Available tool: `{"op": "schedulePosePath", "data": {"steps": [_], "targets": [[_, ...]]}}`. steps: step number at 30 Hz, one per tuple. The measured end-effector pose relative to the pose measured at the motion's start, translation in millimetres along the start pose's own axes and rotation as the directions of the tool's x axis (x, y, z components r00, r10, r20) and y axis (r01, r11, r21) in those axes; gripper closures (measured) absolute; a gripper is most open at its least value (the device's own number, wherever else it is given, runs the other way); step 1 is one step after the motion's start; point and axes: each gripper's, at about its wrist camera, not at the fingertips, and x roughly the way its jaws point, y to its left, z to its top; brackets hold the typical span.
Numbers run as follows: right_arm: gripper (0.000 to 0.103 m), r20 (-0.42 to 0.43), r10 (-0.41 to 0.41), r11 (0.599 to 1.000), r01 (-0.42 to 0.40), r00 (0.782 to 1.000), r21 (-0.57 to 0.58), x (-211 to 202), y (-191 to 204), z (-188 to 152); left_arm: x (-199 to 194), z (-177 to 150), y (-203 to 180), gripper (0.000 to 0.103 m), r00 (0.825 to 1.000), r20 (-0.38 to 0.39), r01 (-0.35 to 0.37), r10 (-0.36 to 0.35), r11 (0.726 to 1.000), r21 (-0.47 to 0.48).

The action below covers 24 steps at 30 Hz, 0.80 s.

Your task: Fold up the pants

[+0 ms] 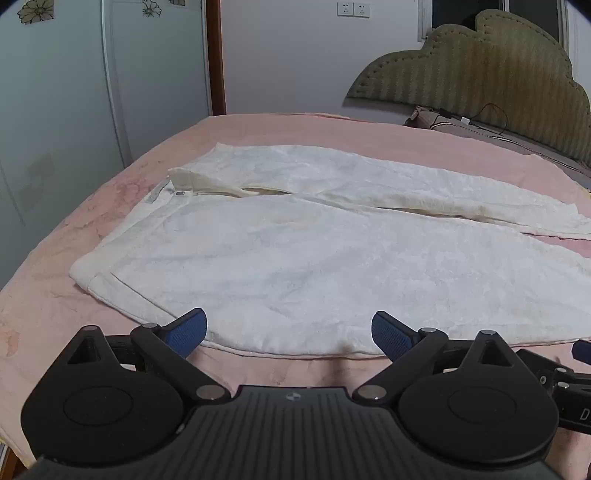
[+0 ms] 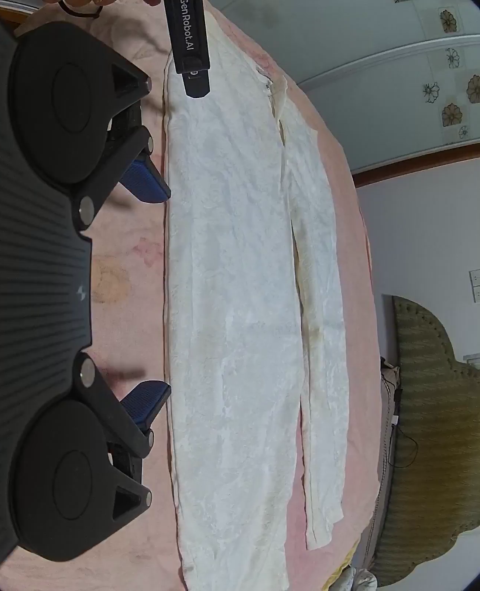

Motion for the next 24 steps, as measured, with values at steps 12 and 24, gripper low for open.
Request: {"op": "schedulePosePath", "data": {"steps": [12,24], "targets": [[0.000,0.012,-0.031,0.999,0.031,0.999,0.008,4.2,5.4,0.3,3.6,-3.7,-0.6,0.005,0.999,-0.043,-0.020,0.021,1.000,0.013],[0.000,-0.002,0.007,1.000,-0.007,1.000,0.019,7.1,0.9,-1.0,5.4,-3.5,-3.3,0.004,0.999,-0.041,-0.027,0.028,0.999,0.022]]}}
